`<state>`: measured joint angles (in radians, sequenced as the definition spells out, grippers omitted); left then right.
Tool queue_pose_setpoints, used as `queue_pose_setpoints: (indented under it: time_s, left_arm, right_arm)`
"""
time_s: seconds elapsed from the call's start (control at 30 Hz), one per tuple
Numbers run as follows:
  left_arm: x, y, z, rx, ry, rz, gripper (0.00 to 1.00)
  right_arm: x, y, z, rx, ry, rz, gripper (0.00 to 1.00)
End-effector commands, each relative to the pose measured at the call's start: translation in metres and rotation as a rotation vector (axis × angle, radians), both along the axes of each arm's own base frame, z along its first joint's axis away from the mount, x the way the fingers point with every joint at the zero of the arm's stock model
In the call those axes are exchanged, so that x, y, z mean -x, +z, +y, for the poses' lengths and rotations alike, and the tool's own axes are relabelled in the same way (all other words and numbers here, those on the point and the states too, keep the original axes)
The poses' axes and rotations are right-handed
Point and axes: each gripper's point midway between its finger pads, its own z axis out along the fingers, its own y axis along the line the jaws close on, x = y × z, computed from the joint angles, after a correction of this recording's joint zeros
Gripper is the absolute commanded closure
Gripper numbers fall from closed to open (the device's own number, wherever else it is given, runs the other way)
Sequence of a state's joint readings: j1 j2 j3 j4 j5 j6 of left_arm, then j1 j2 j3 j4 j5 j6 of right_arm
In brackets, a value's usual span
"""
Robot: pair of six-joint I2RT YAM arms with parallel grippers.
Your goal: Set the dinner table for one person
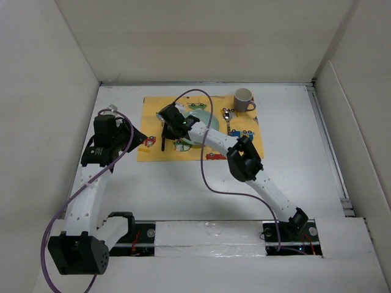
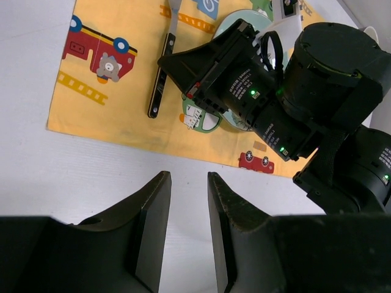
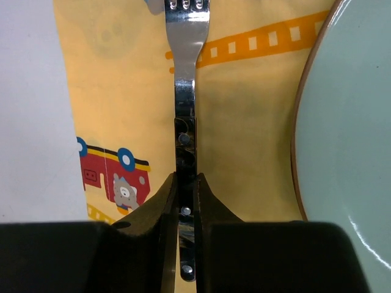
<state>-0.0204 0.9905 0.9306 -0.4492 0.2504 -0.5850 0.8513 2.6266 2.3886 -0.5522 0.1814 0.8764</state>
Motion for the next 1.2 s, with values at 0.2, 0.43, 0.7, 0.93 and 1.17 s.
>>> queue_pose_setpoints:
  time_s: [0.2,0.43,0.7,0.93,1.17]
  left_arm:
    - [-0.004,0.003,0.001,-0.027,-0.012,-0.044,0.72]
    - [-0.01,0.019,0.0,-0.04,-0.033,-0.092,0.62]
    - [-0.032,0.081,-0.015,0.031,-0.081,-0.263,0.46]
    - [-0.045,0.213,-0.017,0.135,-0.032,-0.592,0.4]
    - [-0.024,0.255,-0.006,0.098,0.014,-0.709,0.39]
  right_arm:
    - [-0.004,0.029,0.012,-0.093,0.012,-0.024,0.62]
    - [-0.002,0.163,0.005,-0.25,0.096,-0.181,0.4]
    - [0.022,0.287,-0.101,-0.176,0.104,-0.385,0.0]
    - [0.07,0.368,-0.327,-0.19,-0.294,-0.631,0.0]
    - [0.096,0.317,-0.456,-0.018,-0.58,-0.607,0.0]
